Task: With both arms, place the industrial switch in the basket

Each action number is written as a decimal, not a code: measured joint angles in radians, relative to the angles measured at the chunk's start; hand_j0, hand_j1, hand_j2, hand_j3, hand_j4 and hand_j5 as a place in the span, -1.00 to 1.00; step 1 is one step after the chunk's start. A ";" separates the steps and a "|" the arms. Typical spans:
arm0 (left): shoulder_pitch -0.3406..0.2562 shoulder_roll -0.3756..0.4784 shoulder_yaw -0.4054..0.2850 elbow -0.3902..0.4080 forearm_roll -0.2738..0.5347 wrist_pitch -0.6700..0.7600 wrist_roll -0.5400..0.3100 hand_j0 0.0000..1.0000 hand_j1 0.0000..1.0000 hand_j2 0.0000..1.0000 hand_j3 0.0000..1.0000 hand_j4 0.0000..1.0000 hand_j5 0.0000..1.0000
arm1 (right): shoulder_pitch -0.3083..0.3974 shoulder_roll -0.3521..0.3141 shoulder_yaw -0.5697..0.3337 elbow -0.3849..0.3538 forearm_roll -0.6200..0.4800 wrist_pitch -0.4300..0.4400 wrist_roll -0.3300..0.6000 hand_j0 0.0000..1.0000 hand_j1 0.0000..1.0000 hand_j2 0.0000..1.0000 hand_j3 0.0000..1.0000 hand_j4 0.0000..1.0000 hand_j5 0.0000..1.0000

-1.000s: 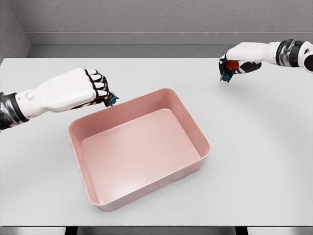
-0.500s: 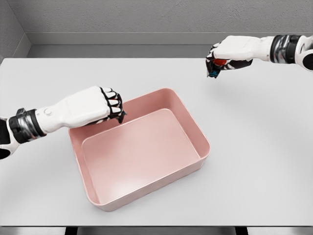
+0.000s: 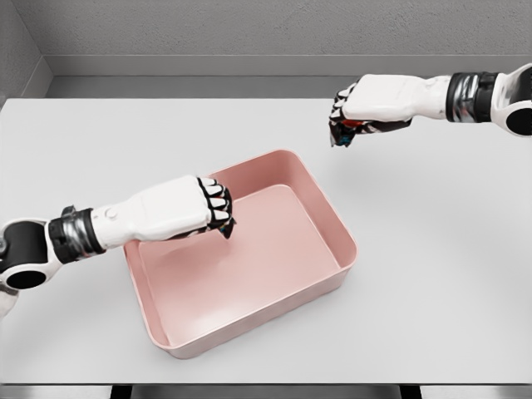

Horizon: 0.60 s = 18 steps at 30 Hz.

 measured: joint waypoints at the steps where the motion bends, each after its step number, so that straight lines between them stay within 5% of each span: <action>1: -0.002 0.000 -0.002 0.000 0.000 0.000 0.001 0.25 0.25 0.25 0.25 0.25 0.25 | 0.000 -0.003 0.000 -0.015 -0.002 0.000 0.000 -0.14 -0.14 -0.14 -0.14 -0.14 -0.14; 2: -0.002 0.000 -0.003 0.000 0.000 0.000 0.002 1.00 1.00 1.00 1.00 1.00 1.00 | 0.002 -0.006 0.000 -0.031 -0.004 0.000 0.000 -0.14 -0.14 -0.14 -0.14 -0.14 -0.14; 18: -0.034 0.005 -0.001 0.000 0.007 0.000 0.019 1.00 1.00 1.00 1.00 1.00 1.00 | 0.037 -0.056 -0.001 -0.218 -0.056 0.000 -0.001 -0.15 -0.15 -0.15 -0.15 -0.15 -0.15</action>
